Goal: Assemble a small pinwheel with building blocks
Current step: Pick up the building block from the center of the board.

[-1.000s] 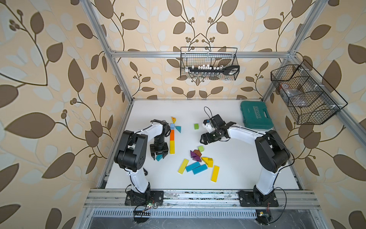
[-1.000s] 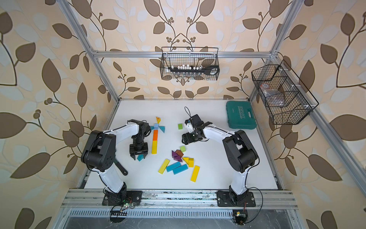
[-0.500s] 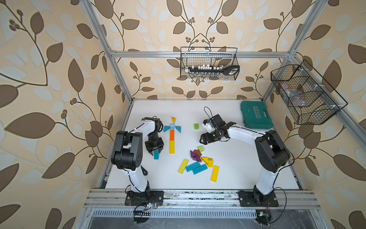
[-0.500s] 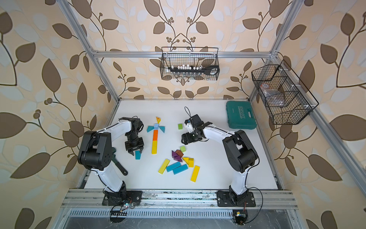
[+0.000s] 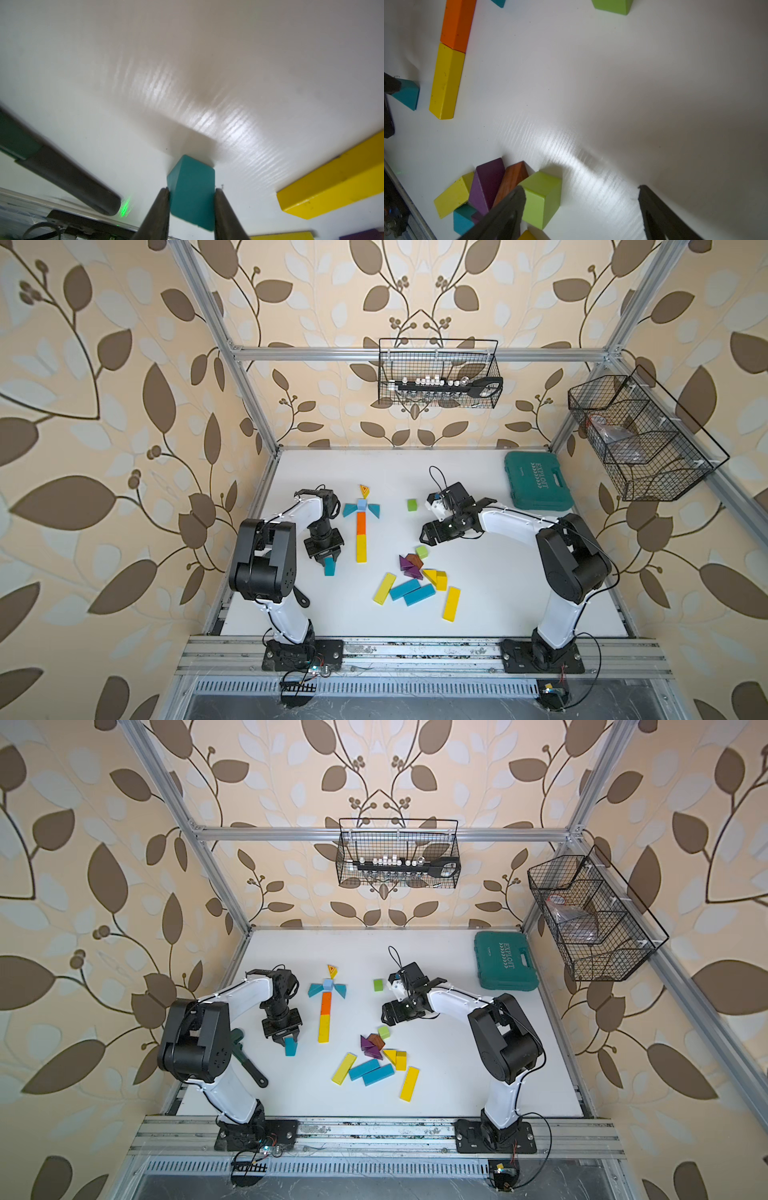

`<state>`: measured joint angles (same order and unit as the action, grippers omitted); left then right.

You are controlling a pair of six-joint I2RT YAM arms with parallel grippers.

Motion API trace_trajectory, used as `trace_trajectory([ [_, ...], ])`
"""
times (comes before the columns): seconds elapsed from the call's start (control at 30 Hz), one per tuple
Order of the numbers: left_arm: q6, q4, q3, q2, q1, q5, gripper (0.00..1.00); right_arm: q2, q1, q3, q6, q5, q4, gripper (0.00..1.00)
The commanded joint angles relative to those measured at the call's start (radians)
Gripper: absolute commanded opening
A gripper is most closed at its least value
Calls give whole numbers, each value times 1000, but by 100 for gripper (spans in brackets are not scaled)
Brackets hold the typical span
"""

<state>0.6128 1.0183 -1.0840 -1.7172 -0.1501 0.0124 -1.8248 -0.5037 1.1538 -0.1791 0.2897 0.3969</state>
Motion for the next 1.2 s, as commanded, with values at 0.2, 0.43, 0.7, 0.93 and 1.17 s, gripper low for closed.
trace_trajectory([
  [0.2, 48, -16, 71, 208, 7, 116, 8, 114, -68, -46, 42, 15, -84, 87],
  [0.43, 148, -263, 93, 447, 6, 376, 0, 198, -169, -70, 105, 37, -185, 86],
  [0.7, 235, -510, 72, 393, -41, 559, 0, 182, -280, -6, 167, 76, -231, 84],
  [0.93, 241, -579, 52, 331, -99, 628, 0, 105, -291, 82, 182, 85, -241, 79],
  [1.17, 221, -588, 37, 302, -128, 668, 0, 36, -290, 163, 220, 52, -230, 73],
])
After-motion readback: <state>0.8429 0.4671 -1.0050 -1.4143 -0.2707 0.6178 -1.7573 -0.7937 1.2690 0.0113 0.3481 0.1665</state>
